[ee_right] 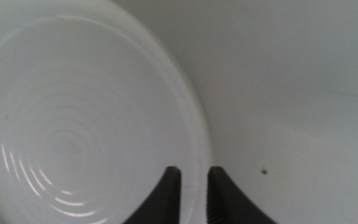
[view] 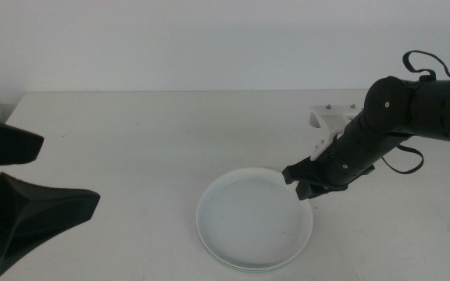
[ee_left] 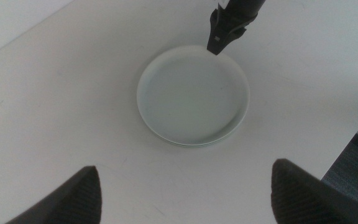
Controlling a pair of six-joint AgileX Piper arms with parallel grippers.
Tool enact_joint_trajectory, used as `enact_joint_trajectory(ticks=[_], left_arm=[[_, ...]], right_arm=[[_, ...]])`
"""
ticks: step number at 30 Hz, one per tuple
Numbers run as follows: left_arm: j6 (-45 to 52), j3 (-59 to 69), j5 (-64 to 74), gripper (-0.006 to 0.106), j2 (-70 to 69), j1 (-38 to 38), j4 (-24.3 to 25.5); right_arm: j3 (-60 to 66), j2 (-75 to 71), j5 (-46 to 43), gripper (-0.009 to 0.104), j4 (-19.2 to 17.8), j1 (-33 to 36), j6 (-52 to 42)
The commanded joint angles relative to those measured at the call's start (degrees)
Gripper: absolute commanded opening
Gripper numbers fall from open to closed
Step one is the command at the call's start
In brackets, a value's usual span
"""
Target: Stack the three bowls on top of each other.
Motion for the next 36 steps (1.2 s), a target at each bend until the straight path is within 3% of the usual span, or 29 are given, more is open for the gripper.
enact_joint_trajectory(ticks=[1,9,15,20,26,29,34,36], left_arm=[[-0.3,-1.4,-3.1,0.105,-0.3,-0.1,-1.0],[-0.3,-1.4,-3.1,0.105,-0.3,-0.1,-1.0],[-0.3,-1.4,-3.1,0.105,-0.3,-0.1,-1.0],[-0.2,-1.4,-3.6,0.105,-0.3,-0.1,-1.0],[-0.7,-1.5,-10.3,0.105,0.1,-0.1,-1.1],[-6.1,-2.4,-12.2,0.105,2.9,0.0,3.7],[-23.5,-5.5,-8.3,0.105,10.8,0.5,24.1],[-26.8,-5.9,-5.1,0.105,13.6,3.4,28.6]], right_arm=[[-1.3,-2.8,-1.8,0.02,0.8,0.5,-1.5],[-3.8,-3.5,3.4,0.049,0.7,0.4,-1.4],[-4.9,-9.4,2.7,0.049,2.8,0.4,-1.1],[-5.7,-17.4,3.2,0.049,1.0,-0.5,1.1],[-6.1,-28.2,6.2,0.049,0.7,-7.0,1.1],[-5.7,-32.6,9.2,0.049,0.0,-11.6,0.1],[-3.7,-40.6,11.7,0.049,-4.0,-16.8,-0.8],[-1.1,-44.7,10.8,0.049,-5.4,-18.0,-1.1]])
